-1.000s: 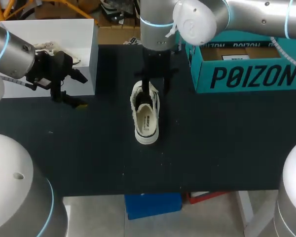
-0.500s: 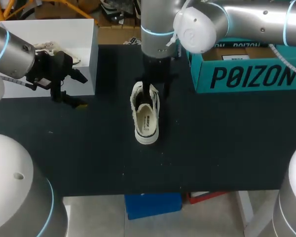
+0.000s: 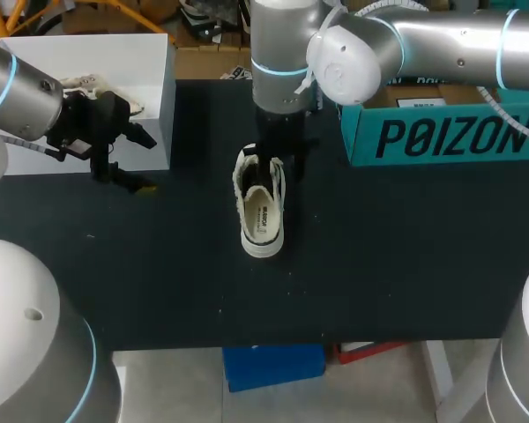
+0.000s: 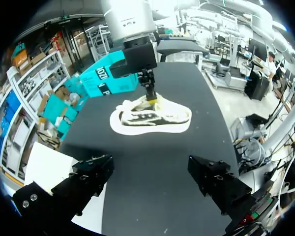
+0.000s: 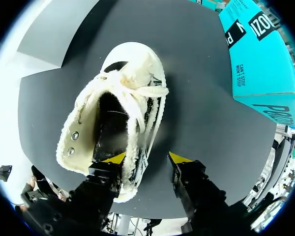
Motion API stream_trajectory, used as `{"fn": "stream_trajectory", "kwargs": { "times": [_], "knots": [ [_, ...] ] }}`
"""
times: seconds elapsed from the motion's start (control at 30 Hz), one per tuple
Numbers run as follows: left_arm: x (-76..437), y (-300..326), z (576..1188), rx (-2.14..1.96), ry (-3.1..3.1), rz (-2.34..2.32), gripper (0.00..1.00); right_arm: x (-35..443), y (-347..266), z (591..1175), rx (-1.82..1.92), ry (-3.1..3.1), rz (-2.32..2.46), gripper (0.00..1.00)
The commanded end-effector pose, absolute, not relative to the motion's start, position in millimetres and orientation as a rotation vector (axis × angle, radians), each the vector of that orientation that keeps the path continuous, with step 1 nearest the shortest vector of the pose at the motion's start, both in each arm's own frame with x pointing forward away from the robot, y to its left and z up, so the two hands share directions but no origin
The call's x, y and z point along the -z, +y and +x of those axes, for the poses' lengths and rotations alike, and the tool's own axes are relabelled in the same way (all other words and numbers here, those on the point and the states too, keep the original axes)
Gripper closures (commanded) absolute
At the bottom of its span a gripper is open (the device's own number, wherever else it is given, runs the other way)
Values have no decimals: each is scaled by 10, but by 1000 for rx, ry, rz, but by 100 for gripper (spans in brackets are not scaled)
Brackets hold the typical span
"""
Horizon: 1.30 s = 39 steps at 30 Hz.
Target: Take the shoe out of the shoebox, open the shoe tongue, remove and reinsert the insole, then place the shoe into the shoebox
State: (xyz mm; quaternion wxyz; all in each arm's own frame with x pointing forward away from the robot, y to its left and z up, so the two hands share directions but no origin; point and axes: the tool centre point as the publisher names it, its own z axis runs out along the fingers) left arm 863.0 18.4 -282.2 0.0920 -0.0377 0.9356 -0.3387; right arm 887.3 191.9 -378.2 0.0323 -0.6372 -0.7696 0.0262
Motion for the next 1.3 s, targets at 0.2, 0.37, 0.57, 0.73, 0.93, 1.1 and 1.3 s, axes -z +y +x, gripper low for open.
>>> {"fn": "stream_trajectory", "kwargs": {
  "times": [0.2,0.37,0.57,0.73,0.93,1.1,1.3],
  "knots": [
    [2833,185,8619,1004,2774,-111,0,3949,1923,8878,-66,-2364,-1966,55],
    [2833,185,8619,1004,2774,-111,0,4039,1946,8874,-61,-2357,-1966,54],
    [2833,185,8619,1004,2774,-111,0,4120,1979,8869,-68,-2342,-1952,100],
    [2833,185,8619,1004,2774,-111,0,4127,1984,8872,-67,-2306,-1933,100],
    [2833,185,8619,1004,2774,-111,0,4127,1984,8872,-67,-2306,-1933,100],
    [2833,185,8619,1004,2774,-111,0,4127,1984,8872,-67,-2306,-1933,100],
    [2833,185,8619,1004,2774,-111,0,4127,1984,8872,-67,-2306,-1933,100]
  ]
}}
